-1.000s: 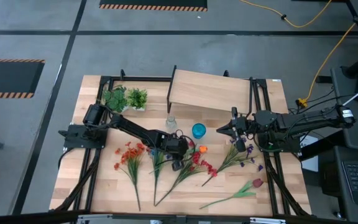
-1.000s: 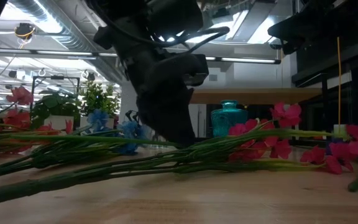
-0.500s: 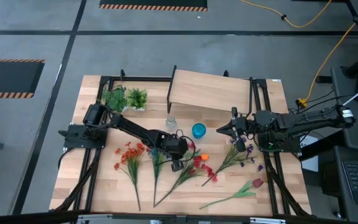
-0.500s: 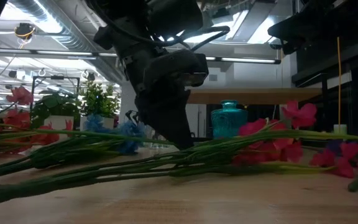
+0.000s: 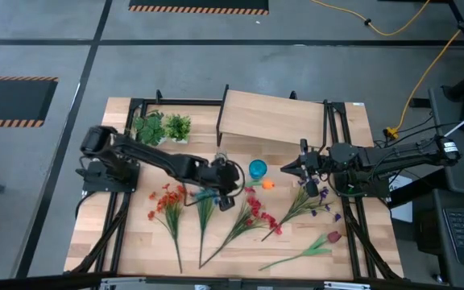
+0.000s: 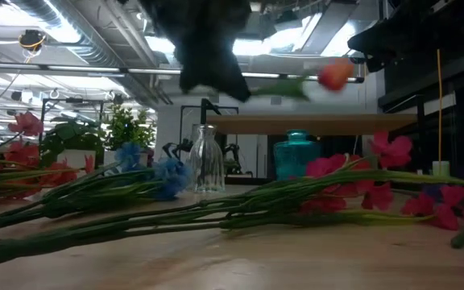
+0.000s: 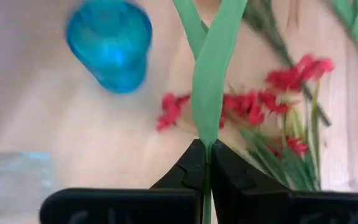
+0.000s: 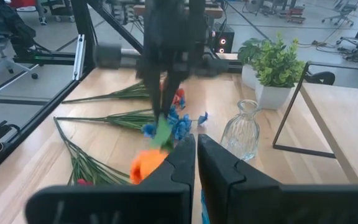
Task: Pick and place flowers into a vace then onto a shelf
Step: Put the orange flower into the transparent vase
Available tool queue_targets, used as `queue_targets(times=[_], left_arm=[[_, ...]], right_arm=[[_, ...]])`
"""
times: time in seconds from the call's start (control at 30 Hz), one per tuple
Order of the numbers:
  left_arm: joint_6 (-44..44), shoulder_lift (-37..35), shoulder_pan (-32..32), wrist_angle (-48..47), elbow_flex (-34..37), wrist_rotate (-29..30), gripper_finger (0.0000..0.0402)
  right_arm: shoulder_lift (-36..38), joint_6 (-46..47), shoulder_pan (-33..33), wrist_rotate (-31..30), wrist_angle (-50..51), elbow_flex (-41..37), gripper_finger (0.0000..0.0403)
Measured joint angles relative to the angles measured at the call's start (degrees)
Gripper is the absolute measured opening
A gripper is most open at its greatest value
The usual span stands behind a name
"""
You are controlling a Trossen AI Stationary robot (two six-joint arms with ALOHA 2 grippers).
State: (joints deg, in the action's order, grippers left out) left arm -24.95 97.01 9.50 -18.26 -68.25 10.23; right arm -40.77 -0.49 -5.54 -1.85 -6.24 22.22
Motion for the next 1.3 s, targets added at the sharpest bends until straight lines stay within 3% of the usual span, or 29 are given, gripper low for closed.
queue_targets(times=[0.17, 0.3, 0.63, 0.77, 0.9, 1.3], left_arm=[[4.99, -6.06, 0.17, -5.17, -0.02, 0.72, 0.0004], [8.12, -10.23, 0.29, -4.35, 1.05, 4.52, 0.0004], [11.41, -21.20, -1.28, 28.25, 23.43, 5.12, 0.0003], [16.82, -23.71, -2.90, 48.64, 32.57, 4.42, 0.0003], [20.35, -23.55, -6.17, 67.98, 39.18, -0.15, 0.0003], [23.88, -23.38, -13.87, 77.90, 41.90, -2.44, 0.0003]], right_arm=[[0.00, -0.01, 0.00, 0.01, 0.26, 0.00, 0.0023], [0.00, -0.04, -0.02, 0.00, 0.26, 0.00, 0.0023], [0.00, -0.04, -0.03, 0.00, 0.40, 0.00, 0.0023], [0.00, -0.04, -0.02, 0.00, 0.42, 0.00, 0.0023], [0.00, -0.06, -0.02, 0.00, 0.31, 0.00, 0.0023], [0.02, -3.76, 0.01, -4.82, -3.12, 0.00, 0.0023]])
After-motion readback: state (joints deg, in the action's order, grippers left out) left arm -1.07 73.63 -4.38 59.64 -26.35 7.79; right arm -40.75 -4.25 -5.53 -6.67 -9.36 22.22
